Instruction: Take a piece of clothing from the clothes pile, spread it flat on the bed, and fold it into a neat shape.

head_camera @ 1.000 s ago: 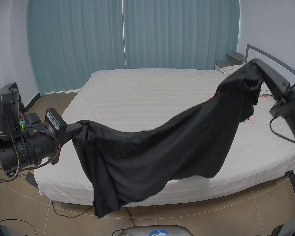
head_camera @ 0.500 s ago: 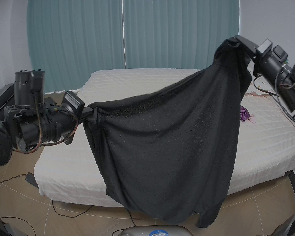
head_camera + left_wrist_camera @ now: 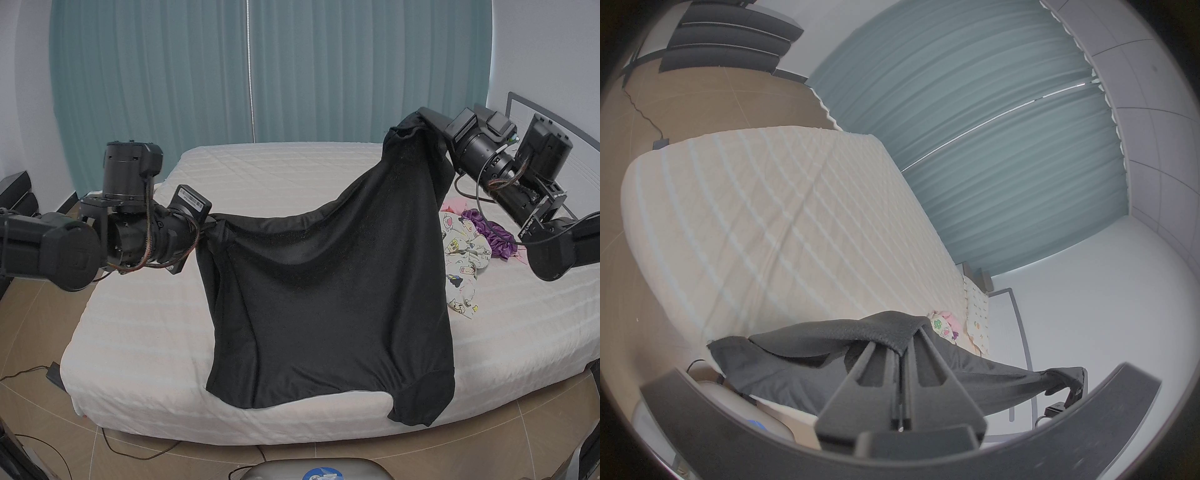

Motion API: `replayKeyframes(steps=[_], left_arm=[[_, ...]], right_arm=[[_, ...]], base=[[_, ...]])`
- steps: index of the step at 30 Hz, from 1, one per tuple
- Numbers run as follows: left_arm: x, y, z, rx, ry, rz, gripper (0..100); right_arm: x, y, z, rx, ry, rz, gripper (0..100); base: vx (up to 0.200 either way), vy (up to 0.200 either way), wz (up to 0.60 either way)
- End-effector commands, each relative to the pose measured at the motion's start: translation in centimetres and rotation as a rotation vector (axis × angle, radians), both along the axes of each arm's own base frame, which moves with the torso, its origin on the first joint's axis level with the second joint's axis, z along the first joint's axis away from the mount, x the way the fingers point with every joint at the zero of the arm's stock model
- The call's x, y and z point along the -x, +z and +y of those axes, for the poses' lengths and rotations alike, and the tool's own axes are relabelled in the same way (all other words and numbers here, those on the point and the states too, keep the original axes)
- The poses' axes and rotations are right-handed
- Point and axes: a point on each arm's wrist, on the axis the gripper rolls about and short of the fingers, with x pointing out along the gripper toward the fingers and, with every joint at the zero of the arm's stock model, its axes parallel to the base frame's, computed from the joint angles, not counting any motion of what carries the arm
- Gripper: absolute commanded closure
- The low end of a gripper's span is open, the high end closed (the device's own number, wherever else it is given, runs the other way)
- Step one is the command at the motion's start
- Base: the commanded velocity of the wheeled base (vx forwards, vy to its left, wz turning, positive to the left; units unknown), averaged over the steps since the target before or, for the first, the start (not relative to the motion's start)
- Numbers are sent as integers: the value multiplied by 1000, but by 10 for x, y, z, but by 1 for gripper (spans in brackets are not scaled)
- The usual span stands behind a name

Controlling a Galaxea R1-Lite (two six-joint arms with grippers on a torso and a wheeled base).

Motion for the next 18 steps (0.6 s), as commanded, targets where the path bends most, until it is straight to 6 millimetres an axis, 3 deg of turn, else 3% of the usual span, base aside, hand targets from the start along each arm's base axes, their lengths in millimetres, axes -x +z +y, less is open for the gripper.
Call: replayKeyframes(steps=[1, 4, 14, 15, 18], left_arm=[[-48, -42, -7, -29, 19, 80, 100], [-64, -53, -11, -33, 27, 89, 100], [-109, -95, -19, -55, 44, 111, 100], [-110, -95, -19, -54, 46, 109, 0], [-128, -101, -17, -46, 69, 83, 0]], right_arm=[[-32, -51, 11, 34, -21, 93, 100], [-44, -73, 13, 49, -45, 133, 100], [-74, -135, 19, 89, -120, 217, 100], [-74, -136, 19, 90, -122, 216, 0], [-86, -152, 22, 103, -144, 228, 0]], base=[[200, 0, 0], [200, 0, 0], [0, 0, 0], [0, 0, 0], [0, 0, 0]])
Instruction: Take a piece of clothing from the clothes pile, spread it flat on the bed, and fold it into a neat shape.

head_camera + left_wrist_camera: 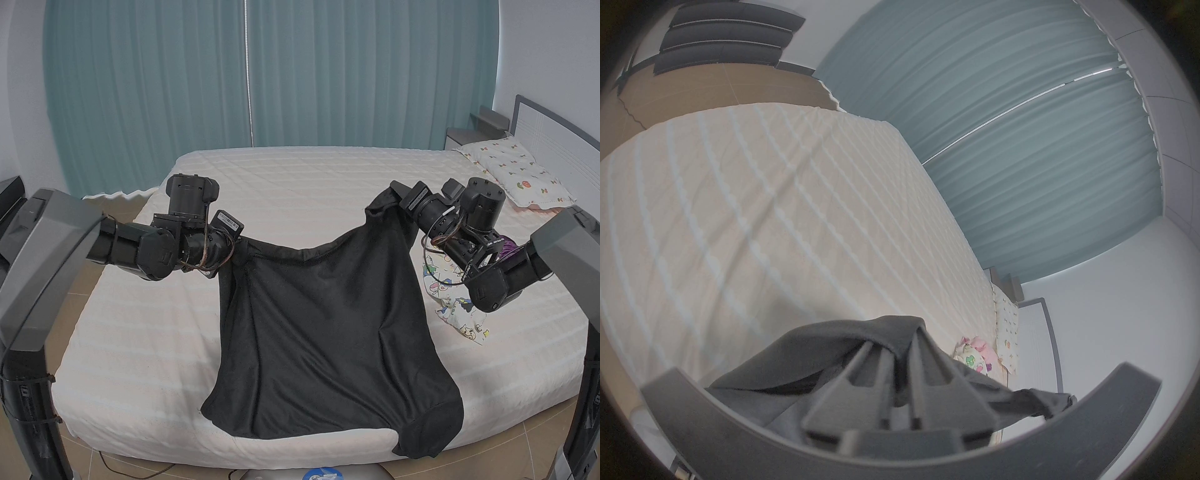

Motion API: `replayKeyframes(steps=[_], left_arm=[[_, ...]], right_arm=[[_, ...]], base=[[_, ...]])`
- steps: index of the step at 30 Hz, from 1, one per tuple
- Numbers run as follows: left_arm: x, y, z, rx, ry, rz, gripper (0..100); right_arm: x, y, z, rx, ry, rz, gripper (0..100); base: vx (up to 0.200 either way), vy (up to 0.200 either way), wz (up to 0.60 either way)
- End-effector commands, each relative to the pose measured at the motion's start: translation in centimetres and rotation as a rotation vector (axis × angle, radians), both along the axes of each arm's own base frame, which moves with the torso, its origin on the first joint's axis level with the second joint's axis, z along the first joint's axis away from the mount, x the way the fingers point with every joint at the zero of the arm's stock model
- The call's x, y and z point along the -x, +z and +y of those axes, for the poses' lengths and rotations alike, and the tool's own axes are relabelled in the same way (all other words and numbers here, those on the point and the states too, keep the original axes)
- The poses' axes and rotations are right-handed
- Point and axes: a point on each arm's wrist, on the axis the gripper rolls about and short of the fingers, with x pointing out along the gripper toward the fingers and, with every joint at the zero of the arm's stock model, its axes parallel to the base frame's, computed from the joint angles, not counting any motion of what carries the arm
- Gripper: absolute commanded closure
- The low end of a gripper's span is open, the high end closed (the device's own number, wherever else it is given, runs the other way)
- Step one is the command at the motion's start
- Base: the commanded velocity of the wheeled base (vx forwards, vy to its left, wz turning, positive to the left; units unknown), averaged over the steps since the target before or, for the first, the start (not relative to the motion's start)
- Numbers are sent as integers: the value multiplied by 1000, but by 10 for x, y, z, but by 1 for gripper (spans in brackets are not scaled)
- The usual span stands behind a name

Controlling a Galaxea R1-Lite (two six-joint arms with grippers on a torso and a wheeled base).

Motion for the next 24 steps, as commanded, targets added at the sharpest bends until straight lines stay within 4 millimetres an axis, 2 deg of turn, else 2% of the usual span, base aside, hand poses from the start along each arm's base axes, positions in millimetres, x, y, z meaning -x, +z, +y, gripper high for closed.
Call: replayKeyframes(steps=[1, 6, 9, 13, 18, 20, 24], left_arm=[[-33, -30, 1, -13, 49, 1, 0], [-50, -39, 4, -42, 122, -21, 0], [-51, -41, 8, -46, 131, -15, 0], [-50, -41, 16, -72, 136, 15, 0], [-27, -41, 23, -90, 79, 120, 0], [-7, -43, 26, -70, 17, 176, 0], [22, -49, 32, -57, -54, 229, 0]], right_arm=[[-24, -45, 5, 30, -45, 64, 0], [-47, -62, -3, 24, -174, 64, 0], [-46, -73, -12, 43, -198, 112, 0], [-38, -75, -24, 60, -211, 151, 0], [-13, -91, -41, 103, -139, 265, 0], [-4, -104, -47, 120, -128, 322, 0], [13, -117, -51, 135, -127, 385, 0]], base=[[0, 0, 0], [0, 0, 0], [0, 0, 0], [0, 0, 0], [0, 0, 0], [0, 0, 0], [0, 0, 0]])
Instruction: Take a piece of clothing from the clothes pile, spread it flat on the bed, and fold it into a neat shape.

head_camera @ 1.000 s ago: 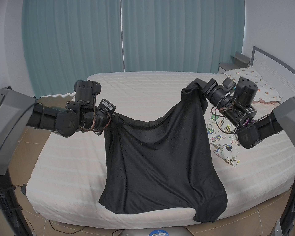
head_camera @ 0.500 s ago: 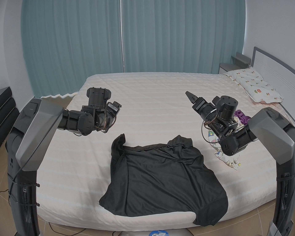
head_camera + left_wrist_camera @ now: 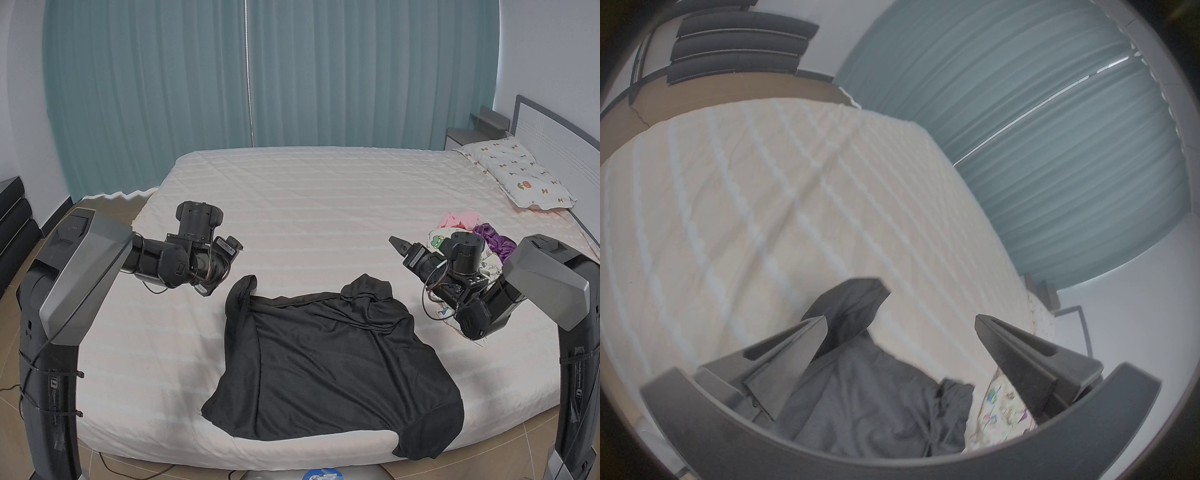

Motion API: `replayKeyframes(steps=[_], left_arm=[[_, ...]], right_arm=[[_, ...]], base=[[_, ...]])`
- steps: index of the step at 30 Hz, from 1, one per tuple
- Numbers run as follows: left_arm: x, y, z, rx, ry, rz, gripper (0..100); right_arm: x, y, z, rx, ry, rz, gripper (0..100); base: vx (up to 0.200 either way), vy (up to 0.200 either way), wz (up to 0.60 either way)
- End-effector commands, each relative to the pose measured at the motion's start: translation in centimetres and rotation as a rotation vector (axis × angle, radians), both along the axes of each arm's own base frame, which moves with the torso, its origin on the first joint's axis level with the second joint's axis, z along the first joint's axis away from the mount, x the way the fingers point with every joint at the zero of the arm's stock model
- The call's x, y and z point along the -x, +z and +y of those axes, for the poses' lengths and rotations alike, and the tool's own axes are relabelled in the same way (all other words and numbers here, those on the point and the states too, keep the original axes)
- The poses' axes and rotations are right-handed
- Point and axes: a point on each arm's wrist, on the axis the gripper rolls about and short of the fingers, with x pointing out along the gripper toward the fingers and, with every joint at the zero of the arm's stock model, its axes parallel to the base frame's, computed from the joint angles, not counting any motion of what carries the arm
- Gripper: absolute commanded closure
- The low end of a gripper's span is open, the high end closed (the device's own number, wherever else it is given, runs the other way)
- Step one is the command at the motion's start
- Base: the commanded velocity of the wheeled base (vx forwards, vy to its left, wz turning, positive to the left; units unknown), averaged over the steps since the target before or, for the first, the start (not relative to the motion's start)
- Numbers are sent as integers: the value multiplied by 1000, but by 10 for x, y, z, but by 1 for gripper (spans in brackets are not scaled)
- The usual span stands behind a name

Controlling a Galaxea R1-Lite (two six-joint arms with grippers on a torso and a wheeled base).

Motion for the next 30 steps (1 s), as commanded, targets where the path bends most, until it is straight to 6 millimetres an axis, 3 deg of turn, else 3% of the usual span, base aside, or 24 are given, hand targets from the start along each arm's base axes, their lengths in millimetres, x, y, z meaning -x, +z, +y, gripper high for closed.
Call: replayKeyframes(steps=[1, 6, 12, 24, 30], left_arm=[[55, 10, 14, 14, -116, 76, 0], [103, -26, 22, -91, -268, 162, 0], [134, -55, 22, -164, -338, 206, 0], [160, -72, 24, -269, -324, 302, 0], [163, -86, 19, -295, -333, 341, 0]], right_arm=[[34, -12, -17, 13, 16, 108, 0], [57, -26, -22, 17, 23, 150, 0], [81, -36, -24, 26, 32, 173, 0], [117, -49, -34, 32, 54, 206, 0], [123, -52, -36, 27, 66, 213, 0]], base=[[0, 0, 0], [0, 0, 0], [0, 0, 0], [0, 0, 0], [0, 0, 0]])
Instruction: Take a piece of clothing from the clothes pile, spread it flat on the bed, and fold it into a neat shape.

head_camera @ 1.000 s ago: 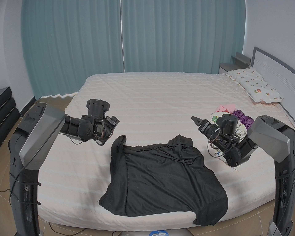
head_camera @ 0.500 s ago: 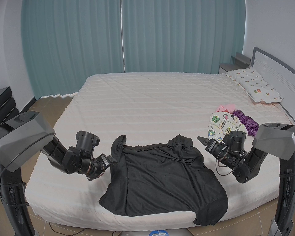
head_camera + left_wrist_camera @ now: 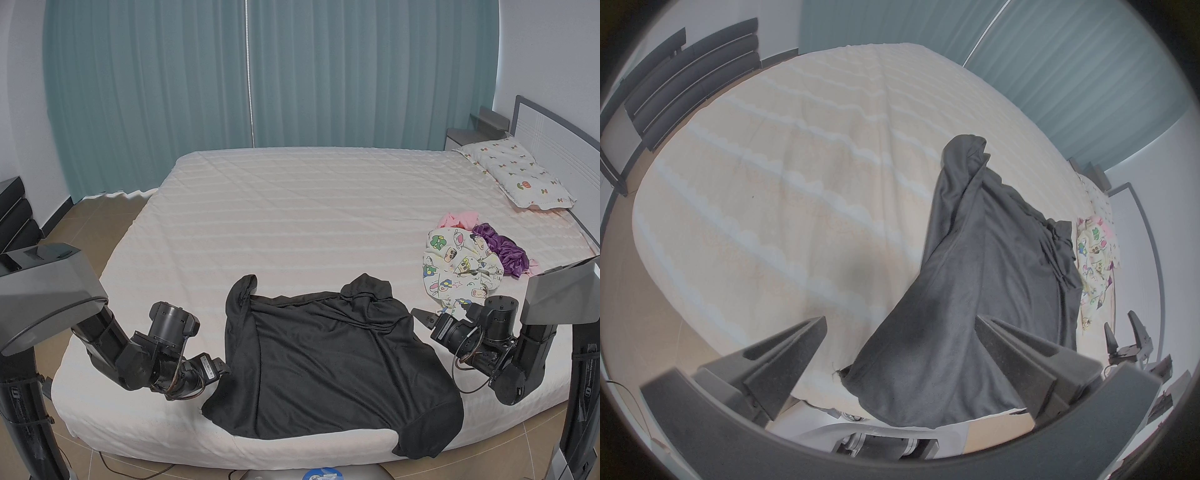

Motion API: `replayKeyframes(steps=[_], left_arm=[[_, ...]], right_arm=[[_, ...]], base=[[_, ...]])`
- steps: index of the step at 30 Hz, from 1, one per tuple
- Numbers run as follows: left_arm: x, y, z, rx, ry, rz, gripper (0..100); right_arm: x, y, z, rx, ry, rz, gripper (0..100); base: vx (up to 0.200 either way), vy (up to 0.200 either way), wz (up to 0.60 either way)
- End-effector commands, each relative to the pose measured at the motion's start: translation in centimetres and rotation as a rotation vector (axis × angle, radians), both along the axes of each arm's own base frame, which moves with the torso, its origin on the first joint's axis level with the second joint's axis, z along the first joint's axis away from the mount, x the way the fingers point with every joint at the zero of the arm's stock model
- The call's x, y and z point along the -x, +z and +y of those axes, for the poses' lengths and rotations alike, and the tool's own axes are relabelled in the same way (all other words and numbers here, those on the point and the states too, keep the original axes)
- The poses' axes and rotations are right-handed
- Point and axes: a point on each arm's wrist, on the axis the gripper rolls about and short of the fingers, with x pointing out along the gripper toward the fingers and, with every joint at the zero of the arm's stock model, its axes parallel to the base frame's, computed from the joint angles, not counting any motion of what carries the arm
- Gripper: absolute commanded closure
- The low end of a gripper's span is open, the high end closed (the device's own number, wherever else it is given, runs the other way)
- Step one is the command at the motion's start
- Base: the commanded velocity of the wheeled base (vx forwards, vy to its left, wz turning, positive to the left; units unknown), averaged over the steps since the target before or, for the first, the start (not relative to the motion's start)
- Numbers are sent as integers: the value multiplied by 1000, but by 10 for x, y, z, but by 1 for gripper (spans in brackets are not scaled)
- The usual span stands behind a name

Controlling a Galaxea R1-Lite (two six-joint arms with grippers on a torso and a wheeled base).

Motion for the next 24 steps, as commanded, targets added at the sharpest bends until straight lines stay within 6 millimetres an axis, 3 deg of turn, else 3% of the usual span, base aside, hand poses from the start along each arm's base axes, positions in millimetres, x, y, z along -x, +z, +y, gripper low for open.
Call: replayKeyframes(steps=[1, 8, 15, 16, 24], left_arm=[[4, -14, -5, -36, -10, 40, 0], [8, -33, -18, -111, -22, 66, 0], [10, -34, -20, -120, -31, 72, 0], [11, -34, -19, -119, -30, 74, 100], [20, -37, -11, -133, -16, 110, 100]], right_arm=[[6, -7, -1, 6, 2, 34, 0], [7, -9, -2, 3, 0, 45, 0], [7, -9, -1, 0, 1, 40, 0], [7, -9, -1, 0, 1, 40, 0], [7, -11, -3, 2, -3, 46, 0]], base=[[0, 0, 0], [0, 0, 0], [0, 0, 0], [0, 0, 0], [0, 0, 0]])
